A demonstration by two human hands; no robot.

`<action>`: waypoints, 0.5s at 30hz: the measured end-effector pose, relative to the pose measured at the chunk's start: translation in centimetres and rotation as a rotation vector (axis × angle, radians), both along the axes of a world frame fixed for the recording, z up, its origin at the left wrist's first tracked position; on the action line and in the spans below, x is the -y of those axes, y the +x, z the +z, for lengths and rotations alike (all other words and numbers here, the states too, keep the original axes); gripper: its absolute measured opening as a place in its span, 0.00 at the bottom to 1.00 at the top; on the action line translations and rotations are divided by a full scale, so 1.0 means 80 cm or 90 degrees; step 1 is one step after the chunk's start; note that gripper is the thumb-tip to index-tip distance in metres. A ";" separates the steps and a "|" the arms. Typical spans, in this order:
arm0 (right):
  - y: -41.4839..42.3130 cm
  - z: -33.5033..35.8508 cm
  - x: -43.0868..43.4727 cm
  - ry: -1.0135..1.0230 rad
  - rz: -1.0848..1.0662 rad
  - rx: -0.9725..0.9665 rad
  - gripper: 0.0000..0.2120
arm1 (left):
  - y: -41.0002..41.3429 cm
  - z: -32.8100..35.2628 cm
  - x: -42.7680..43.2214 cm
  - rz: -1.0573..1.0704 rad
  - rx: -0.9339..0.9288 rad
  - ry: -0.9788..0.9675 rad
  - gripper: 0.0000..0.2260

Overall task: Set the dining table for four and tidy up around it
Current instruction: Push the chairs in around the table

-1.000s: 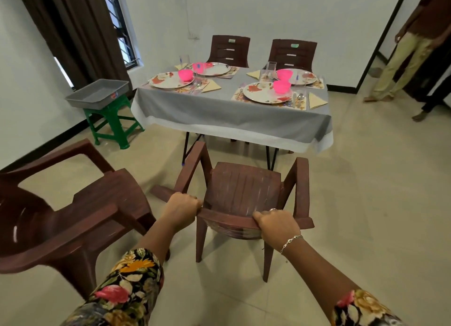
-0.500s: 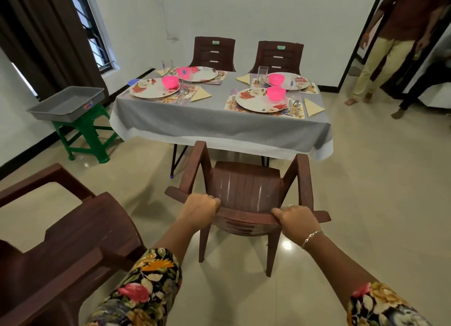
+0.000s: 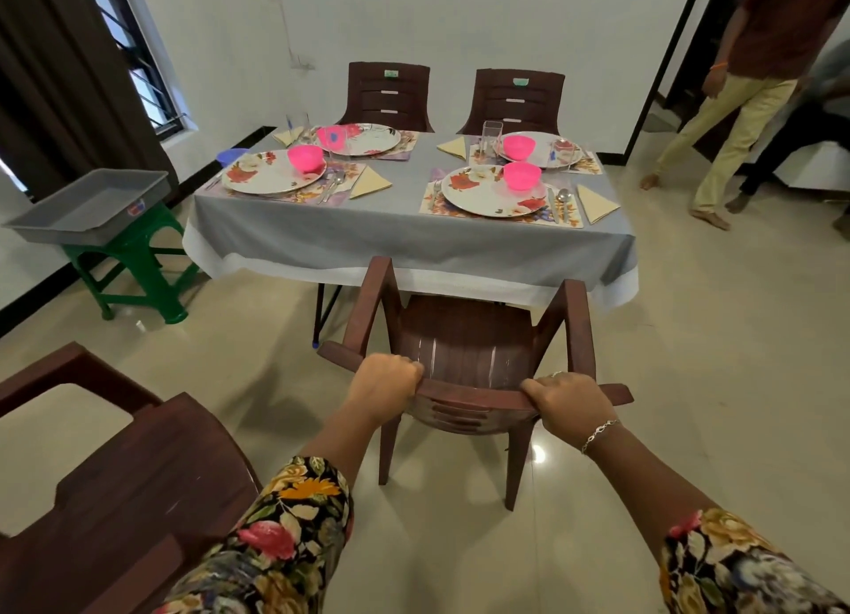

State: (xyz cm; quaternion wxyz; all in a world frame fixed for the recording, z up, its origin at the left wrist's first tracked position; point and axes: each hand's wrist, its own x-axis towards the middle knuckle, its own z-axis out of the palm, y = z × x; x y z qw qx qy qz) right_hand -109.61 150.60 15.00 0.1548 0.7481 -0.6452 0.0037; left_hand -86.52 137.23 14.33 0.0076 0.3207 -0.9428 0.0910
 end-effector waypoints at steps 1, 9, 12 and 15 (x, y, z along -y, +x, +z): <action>0.000 0.000 0.005 -0.005 0.000 -0.001 0.15 | -0.001 0.001 0.005 -0.006 0.000 0.001 0.10; -0.009 -0.008 0.045 -0.020 0.008 -0.019 0.14 | -0.013 0.000 0.047 -0.006 -0.023 -0.012 0.11; -0.014 -0.007 0.061 -0.020 0.005 -0.030 0.13 | -0.017 0.001 0.061 -0.004 -0.028 0.021 0.03; -0.019 -0.007 0.074 -0.046 0.030 -0.025 0.03 | -0.022 0.009 0.072 0.002 -0.029 -0.011 0.02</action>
